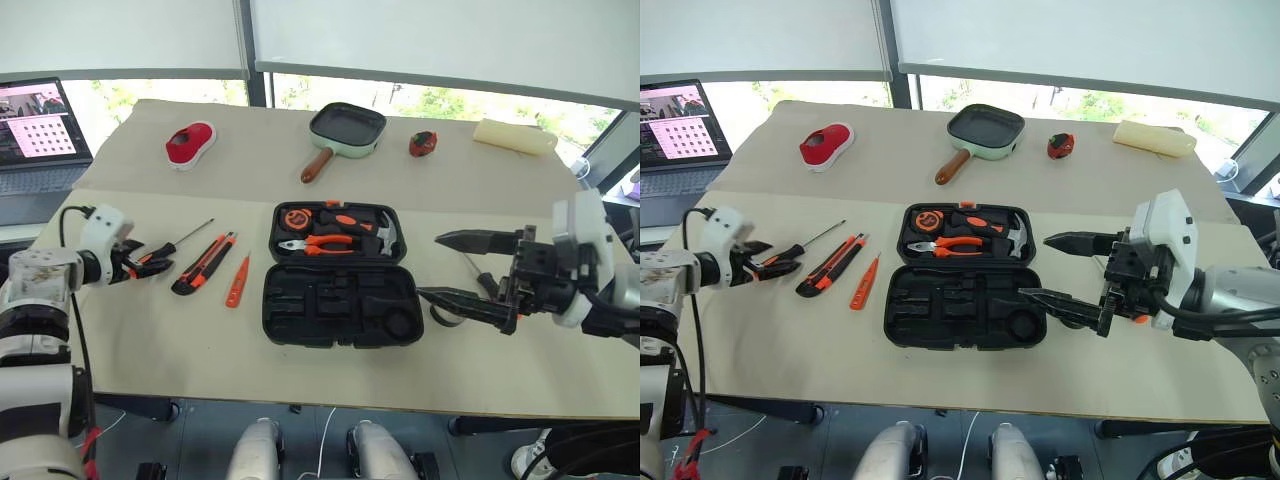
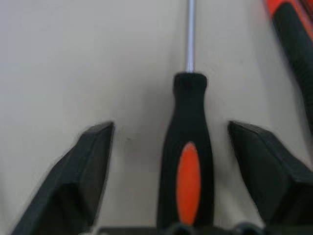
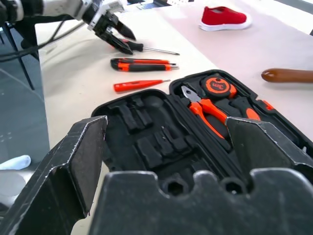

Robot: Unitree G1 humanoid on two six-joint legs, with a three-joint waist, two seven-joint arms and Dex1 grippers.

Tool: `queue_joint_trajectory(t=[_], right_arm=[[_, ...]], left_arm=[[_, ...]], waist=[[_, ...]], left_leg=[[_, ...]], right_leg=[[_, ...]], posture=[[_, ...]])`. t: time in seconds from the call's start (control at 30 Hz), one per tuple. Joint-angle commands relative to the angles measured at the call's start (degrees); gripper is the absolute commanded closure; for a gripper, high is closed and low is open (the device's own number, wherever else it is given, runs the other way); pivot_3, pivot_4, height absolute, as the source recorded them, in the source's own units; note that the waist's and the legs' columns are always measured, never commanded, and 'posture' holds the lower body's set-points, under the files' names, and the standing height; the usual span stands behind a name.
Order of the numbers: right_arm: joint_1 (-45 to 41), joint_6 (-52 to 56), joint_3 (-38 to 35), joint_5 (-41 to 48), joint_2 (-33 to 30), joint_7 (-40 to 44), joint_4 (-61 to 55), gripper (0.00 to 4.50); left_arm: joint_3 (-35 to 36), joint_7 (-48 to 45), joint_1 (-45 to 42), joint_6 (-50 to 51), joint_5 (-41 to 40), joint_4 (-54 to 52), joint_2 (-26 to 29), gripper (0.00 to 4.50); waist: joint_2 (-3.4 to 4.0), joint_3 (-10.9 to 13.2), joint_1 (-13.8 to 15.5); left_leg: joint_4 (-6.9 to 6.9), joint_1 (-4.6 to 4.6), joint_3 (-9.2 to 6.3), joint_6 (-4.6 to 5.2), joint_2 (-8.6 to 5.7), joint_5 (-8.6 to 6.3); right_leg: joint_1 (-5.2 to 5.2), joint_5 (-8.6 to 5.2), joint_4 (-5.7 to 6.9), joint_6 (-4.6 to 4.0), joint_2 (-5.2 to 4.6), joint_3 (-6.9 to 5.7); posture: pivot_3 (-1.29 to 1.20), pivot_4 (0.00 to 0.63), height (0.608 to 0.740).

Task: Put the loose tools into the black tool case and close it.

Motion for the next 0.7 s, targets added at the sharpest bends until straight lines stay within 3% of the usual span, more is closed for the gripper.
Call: queue_joint_trajectory(t=[0.03, 0.13, 0.2, 0.4, 0.57, 0.7], right_arm=[[1.1, -1.0, -3.0, 0.6, -0.1, -1.4, -1.4, 0.00], [3.4, -1.1, -4.7, 0.7, -0.1, -1.7, -2.3, 0.00], [5.8, -0.9, -6.7, 0.6, 0.0, -2.0, -3.0, 0.00], [11.8, -1.0, -11.2, 1.0, 0.3, -1.7, -4.7, 0.00], [15.0, -1.9, -12.0, -1.3, 0.8, -1.7, -2.8, 0.00], [16.2, -3.8, -10.9, -4.6, 1.2, -1.5, -1.9, 0.00]], left_arm=[[-1.1, -1.5, -0.6, -1.6, 2.3, 3.7, 0.4, 2.16], [-0.1, -0.7, -1.7, -2.9, 2.1, 4.9, 0.6, 3.29], [1.8, -2.3, -3.8, -4.3, -0.1, 2.4, 0.6, 3.62], [4.8, -13.7, -5.9, -0.1, -9.6, -14.3, -2.6, 3.62], [-5.4, -20.7, -8.3, 3.1, -8.5, -29.5, -10.8, 3.62], [-13.8, -21.8, -9.2, -1.2, -2.1, -30.8, -15.1, 3.62]], waist=[[0.00, 0.0, 0.0], [0.01, 0.0, -0.1], [0.00, 0.0, -0.1], [-0.04, 0.0, 0.7], [-0.02, 0.0, 2.0], [0.02, 0.0, 0.7]], left_leg=[[0.00, 0.00, -0.01, 0.00, 0.00, 0.00], [0.05, 0.03, -0.10, -0.03, -0.01, 0.02], [0.05, 0.03, -0.18, -0.07, -0.01, 0.05], [0.31, -0.20, -0.56, -0.08, -0.06, 0.10], [0.73, -0.30, -0.78, -0.03, -0.15, 0.07], [0.86, -0.24, -0.78, 0.03, -0.11, 0.03]], right_leg=[[0.01, 0.00, 0.03, 0.00, -0.01, -0.01], [-0.03, -0.01, 0.31, -0.01, -0.01, -0.07], [-0.04, -0.01, 0.36, -0.02, 0.02, -0.11], [-0.01, -0.02, 0.41, -0.03, 0.01, -0.37], [0.24, -0.02, 0.41, 0.04, -0.03, -0.54], [0.30, -0.01, 0.46, 0.06, 0.07, -0.45]], posture=[[0.00, 0.150, 0.740], [0.00, 0.150, 0.740], [0.00, 0.150, 0.740], [0.00, 0.150, 0.740], [0.00, 0.150, 0.740], [0.00, 0.150, 0.740]])
